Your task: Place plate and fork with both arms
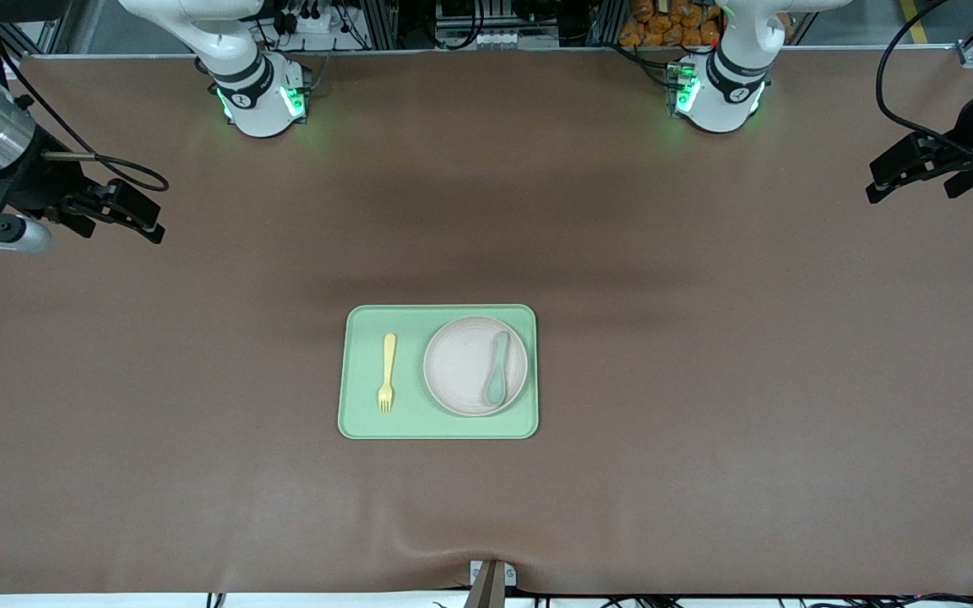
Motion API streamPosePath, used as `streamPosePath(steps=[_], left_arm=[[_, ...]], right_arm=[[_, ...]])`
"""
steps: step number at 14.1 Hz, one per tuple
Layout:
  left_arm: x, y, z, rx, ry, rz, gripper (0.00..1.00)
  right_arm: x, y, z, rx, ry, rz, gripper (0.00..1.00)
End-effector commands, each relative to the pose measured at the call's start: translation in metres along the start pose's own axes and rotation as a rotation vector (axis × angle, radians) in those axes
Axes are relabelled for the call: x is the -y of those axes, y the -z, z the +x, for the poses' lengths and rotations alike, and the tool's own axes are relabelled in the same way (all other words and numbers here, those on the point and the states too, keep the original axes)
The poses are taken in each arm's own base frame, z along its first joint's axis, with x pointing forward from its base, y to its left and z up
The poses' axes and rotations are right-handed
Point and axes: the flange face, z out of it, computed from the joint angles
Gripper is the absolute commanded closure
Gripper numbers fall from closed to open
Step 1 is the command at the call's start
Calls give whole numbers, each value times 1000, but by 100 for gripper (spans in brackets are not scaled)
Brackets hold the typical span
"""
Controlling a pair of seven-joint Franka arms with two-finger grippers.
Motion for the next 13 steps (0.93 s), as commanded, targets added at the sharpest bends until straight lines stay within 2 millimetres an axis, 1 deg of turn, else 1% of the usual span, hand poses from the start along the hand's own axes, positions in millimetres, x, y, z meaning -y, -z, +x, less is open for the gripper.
streamPosePath(steps=[1,3,5,9,11,13], left_arm=[[4,8,-6,-17,-13,14,0],[4,8,-6,-17,-14,14,0],[4,8,-6,-17,-16,14,0],[4,8,-6,-17,-17,14,0],[4,8,-6,-17,-19,14,0],[4,8,-6,-17,-19,14,0]], right_arm=[[-8,5,-6,-14,49,-31,0],[-18,6,0,-33,148,-42,0],[-35,6,5,-30,146,-41,0],[-36,5,6,-28,138,-39,0],[-50,5,8,-26,119,-33,0],[-51,5,8,-24,119,-33,0]])
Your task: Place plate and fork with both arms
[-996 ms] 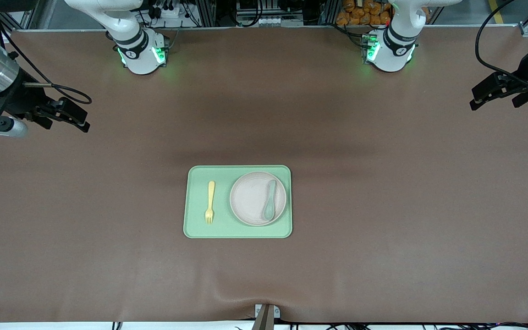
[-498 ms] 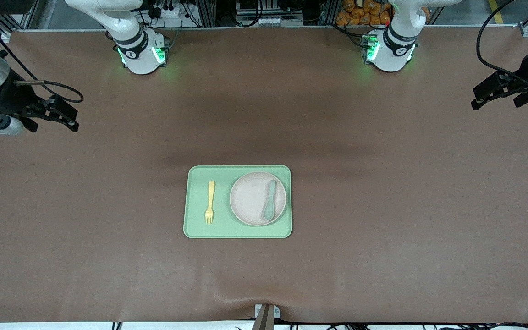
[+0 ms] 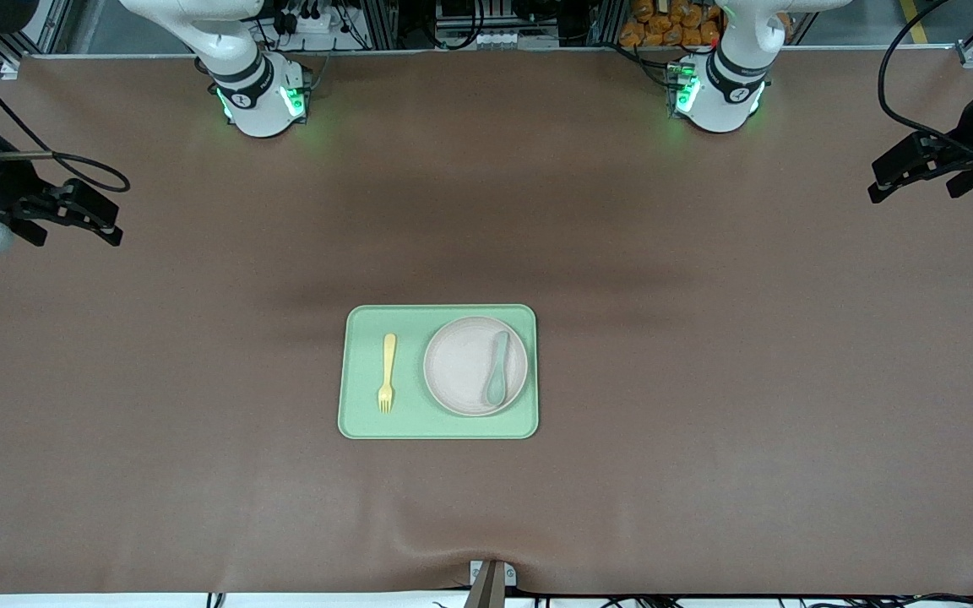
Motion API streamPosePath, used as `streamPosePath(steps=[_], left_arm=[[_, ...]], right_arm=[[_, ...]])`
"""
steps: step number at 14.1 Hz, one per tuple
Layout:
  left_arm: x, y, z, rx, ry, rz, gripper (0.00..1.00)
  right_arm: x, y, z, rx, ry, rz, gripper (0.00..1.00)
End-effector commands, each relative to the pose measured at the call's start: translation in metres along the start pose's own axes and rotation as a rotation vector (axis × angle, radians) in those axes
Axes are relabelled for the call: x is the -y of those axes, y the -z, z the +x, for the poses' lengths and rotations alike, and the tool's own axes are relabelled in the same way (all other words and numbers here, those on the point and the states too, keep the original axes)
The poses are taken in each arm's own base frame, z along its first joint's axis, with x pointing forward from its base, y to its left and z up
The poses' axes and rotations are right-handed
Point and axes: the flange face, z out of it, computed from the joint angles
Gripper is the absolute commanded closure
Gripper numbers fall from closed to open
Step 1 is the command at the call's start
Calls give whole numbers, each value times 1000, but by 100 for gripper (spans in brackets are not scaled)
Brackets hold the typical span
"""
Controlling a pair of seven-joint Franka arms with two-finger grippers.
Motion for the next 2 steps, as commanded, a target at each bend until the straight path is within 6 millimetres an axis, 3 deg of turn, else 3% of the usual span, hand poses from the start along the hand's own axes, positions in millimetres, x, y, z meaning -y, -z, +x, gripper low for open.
streamPosePath(steps=[1,2], left_arm=[[4,8,-6,-15,-17,14,0],[4,8,-6,-15,-17,14,0]], right_arm=[[-5,2,-4,-6,8,-3,0],[-5,2,-4,-6,8,-2,0]])
